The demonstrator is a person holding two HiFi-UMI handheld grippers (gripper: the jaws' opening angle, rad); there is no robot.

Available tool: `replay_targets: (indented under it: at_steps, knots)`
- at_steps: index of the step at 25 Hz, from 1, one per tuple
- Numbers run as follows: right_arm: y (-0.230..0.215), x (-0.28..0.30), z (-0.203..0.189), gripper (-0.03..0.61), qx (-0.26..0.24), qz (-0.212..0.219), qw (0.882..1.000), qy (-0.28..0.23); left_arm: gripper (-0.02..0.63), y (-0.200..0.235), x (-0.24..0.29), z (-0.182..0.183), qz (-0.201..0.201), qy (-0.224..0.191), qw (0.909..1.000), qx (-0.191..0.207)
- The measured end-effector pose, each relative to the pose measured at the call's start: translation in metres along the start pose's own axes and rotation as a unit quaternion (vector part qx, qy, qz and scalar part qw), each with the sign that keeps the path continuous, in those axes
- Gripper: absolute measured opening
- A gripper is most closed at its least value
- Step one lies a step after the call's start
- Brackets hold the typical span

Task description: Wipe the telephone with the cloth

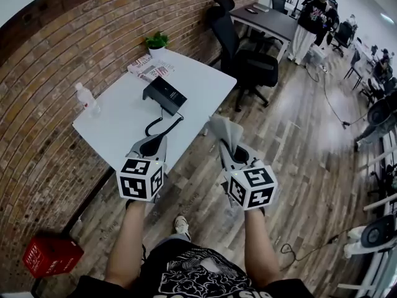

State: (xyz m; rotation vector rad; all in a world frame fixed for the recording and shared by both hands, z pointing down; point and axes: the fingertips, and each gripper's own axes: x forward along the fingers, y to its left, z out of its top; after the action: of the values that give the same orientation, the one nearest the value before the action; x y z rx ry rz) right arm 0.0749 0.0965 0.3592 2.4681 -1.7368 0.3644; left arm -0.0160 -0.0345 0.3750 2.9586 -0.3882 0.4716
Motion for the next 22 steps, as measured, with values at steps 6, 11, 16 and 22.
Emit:
replay_targets:
  at_steps: [6, 11, 16, 22]
  knots:
    - [0.008, 0.052, 0.012, 0.011, -0.015, 0.007, 1.0, 0.02, 0.006, 0.045, 0.024, -0.001, 0.001, 0.006, 0.9998, -0.019]
    - [0.018, 0.085, 0.014, 0.011, -0.027, 0.017, 0.999, 0.034, 0.006, 0.075, 0.034, -0.005, 0.006, 0.009, 0.9995, -0.031]
    - [0.025, 0.112, 0.019, 0.011, -0.035, 0.028, 0.998, 0.038, 0.006, 0.096, 0.041, -0.006, 0.01, 0.011, 0.9992, -0.036]
    - [0.031, 0.145, 0.023, 0.011, -0.044, 0.048, 0.997, 0.04, 0.006, 0.118, 0.054, -0.006, 0.02, 0.014, 0.999, -0.037]
